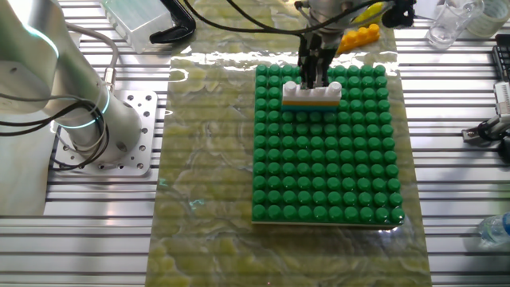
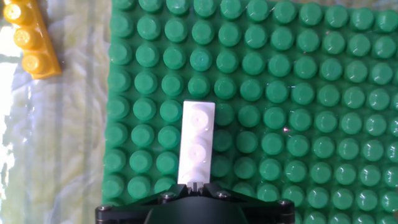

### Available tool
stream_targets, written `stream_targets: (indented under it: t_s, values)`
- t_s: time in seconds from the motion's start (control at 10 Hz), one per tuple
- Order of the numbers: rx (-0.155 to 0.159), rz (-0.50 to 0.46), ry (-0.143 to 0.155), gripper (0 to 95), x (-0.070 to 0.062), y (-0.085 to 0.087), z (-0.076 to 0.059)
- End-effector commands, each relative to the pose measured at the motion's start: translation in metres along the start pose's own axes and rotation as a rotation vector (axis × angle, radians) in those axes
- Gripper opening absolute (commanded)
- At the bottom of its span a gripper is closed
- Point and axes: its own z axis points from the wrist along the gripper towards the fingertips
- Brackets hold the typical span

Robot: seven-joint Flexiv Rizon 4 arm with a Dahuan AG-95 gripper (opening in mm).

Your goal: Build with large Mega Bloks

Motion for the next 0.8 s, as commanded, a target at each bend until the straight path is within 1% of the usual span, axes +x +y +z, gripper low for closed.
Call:
stream_targets:
  t_s: [0.1,0.2,0.3,0.4,0.5,0.6,0.8]
  values:
    - [0.005,0.005,-0.009,0.0,-0.001,0.0,0.014]
    - [0.008,0.005,-0.014,0.0,-0.001,0.0,0.01]
    - [0.009,0.004,-0.013,0.0,-0.002,0.0,0.003]
    - [0.006,-0.004,-0.01,0.0,-0.002,-0.002,-0.013]
    - [0.012,-0.013,-0.026,0.0,0.002,-0.003,-0.017]
    - [0.013,-0.019,-0.039,0.0,0.003,-0.003,-0.017]
    - [0.012,-0.025,-0.045,0.0,0.001,-0.004,-0.016]
